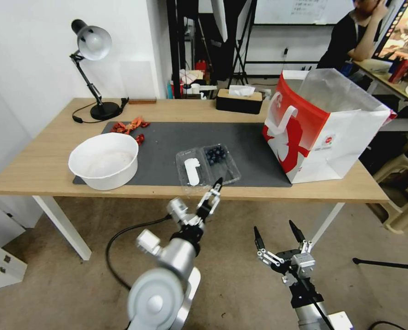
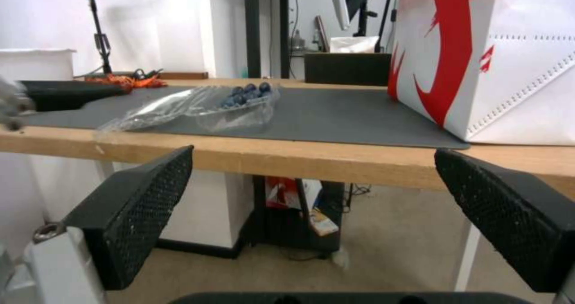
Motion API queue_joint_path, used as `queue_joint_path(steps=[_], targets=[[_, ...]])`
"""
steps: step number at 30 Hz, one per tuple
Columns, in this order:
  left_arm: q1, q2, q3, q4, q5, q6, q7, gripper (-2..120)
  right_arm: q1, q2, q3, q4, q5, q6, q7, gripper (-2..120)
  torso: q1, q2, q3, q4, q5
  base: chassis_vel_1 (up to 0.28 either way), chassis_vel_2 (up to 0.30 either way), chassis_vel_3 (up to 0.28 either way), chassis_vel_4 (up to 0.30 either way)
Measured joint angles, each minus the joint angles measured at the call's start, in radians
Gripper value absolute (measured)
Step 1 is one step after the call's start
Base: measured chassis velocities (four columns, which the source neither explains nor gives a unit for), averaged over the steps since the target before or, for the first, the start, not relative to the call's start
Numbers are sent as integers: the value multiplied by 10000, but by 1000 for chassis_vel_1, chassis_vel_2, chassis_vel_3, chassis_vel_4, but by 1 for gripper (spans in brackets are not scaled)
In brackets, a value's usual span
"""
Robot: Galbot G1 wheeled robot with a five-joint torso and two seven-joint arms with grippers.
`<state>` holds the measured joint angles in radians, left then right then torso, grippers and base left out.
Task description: Close the takeout container lid, then place the container into the takeout bag.
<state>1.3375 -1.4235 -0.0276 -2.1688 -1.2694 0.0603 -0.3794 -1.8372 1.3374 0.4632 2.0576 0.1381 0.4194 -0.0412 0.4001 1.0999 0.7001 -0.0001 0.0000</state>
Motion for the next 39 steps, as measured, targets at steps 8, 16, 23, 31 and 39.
queue_joint_path(steps=[8,16,23,31,39], targets=[[-780,-183,226,910,-30,-199,-173,100,20,112,18,-164,-131,-2,29,100,0,0,-1,1,0,0,0,0,0],[-1399,-240,186,1495,-18,-303,-475,100,87,154,39,-265,-132,1,51,100,0,0,-1,1,0,0,0,0,0],[-1556,-164,12,1663,72,-230,-817,100,174,164,40,-331,-129,4,67,100,0,0,0,2,0,0,0,0,0],[-1490,-75,-103,1644,261,-74,-1147,100,224,197,3,-369,-128,16,78,100,0,0,-1,1,0,0,0,0,0],[-1468,-232,-137,1644,358,-111,-1304,100,166,198,-5,-396,-167,90,80,100,-1,1,-1,1,-1,0,0,0,0]])
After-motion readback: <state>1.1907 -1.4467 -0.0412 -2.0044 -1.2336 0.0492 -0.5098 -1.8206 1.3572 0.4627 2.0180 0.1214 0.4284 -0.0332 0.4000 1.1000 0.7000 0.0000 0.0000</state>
